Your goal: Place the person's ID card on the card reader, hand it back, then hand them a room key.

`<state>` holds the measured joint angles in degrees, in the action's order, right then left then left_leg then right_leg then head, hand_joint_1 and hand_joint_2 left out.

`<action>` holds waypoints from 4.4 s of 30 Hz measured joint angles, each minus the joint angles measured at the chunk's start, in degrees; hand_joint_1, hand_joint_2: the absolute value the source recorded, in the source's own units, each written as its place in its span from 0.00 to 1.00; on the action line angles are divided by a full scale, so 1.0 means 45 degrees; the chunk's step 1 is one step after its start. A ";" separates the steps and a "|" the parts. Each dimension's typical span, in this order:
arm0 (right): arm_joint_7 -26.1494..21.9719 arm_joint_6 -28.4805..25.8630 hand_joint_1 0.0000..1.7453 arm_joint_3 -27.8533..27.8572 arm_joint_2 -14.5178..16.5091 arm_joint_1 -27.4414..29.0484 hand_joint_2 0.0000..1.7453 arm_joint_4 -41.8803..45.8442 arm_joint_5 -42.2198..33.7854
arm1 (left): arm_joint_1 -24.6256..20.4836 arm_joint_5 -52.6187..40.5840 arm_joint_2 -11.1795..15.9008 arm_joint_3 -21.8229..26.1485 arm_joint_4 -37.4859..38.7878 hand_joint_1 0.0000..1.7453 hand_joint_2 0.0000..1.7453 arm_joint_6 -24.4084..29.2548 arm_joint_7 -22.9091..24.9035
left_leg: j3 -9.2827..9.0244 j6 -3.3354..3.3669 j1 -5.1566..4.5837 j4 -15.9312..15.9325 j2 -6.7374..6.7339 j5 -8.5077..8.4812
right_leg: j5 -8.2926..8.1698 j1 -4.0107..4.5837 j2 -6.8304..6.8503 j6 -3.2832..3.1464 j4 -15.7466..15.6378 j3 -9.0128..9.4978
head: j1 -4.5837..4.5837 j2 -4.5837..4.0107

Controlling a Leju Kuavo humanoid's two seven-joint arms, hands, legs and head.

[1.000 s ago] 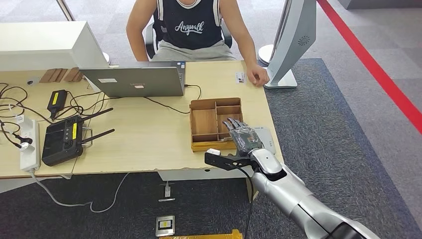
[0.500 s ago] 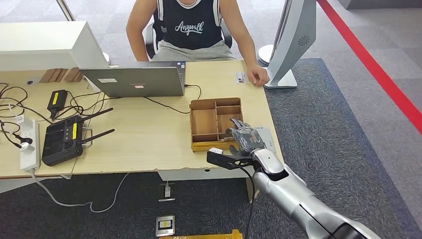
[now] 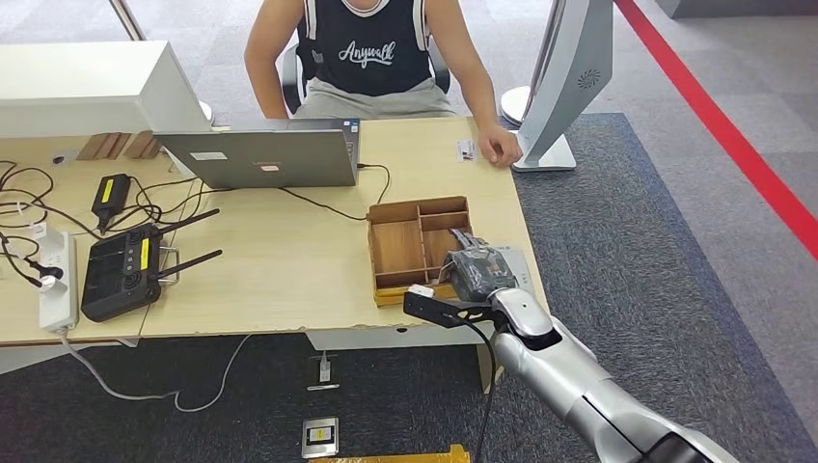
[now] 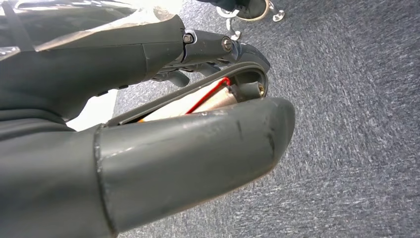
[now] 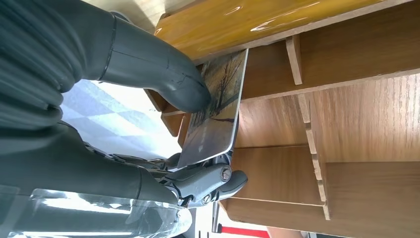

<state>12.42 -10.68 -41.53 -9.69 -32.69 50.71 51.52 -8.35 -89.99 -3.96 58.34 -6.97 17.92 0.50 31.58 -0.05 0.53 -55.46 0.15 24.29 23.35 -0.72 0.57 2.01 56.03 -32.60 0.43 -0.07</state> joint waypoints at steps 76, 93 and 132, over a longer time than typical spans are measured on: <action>-0.0308 -0.0168 1.00 0.1161 0.0985 -0.5762 1.00 -0.0824 0.1662 | -0.0230 0.0005 -0.0087 -0.0815 0.0000 0.00 0.00 -0.0374 -0.0001 | 0.0020 -0.0017 0.0003 0.0000 0.0005 -0.0038 | -0.0028 0.0003 0.0002 -0.0012 0.0020 -0.0017 | -0.0001 0.0000; -0.0375 -0.0409 0.00 0.0727 0.2352 -0.6689 0.25 -0.4473 0.1502 | -0.0093 0.0328 0.0076 -0.0962 0.0000 0.00 0.00 -0.0373 -0.0124 | 0.0018 -0.0017 0.0003 0.0000 0.0001 -0.0038 | -0.0029 0.0004 0.0001 -0.0012 0.0019 -0.0020 | 0.0001 0.0000; 0.2655 -0.4902 0.00 0.3147 -0.2612 -0.2949 1.00 0.1120 0.2163 | 0.0107 0.0113 0.0086 -0.0126 0.0005 0.00 0.00 -0.0034 0.0364 | -0.0021 0.0026 0.0001 -0.0032 0.0034 0.0003 | -0.0016 0.0002 0.0027 0.0020 -0.0036 0.0041 | 0.0009 0.0000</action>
<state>24.37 -32.74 -27.37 -21.44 -45.96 55.75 61.25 -7.87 -89.48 -3.57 57.77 -6.95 17.77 2.14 31.48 0.07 0.54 -55.60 0.30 24.31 23.28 -0.71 0.69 2.10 55.86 -32.41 0.47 -0.07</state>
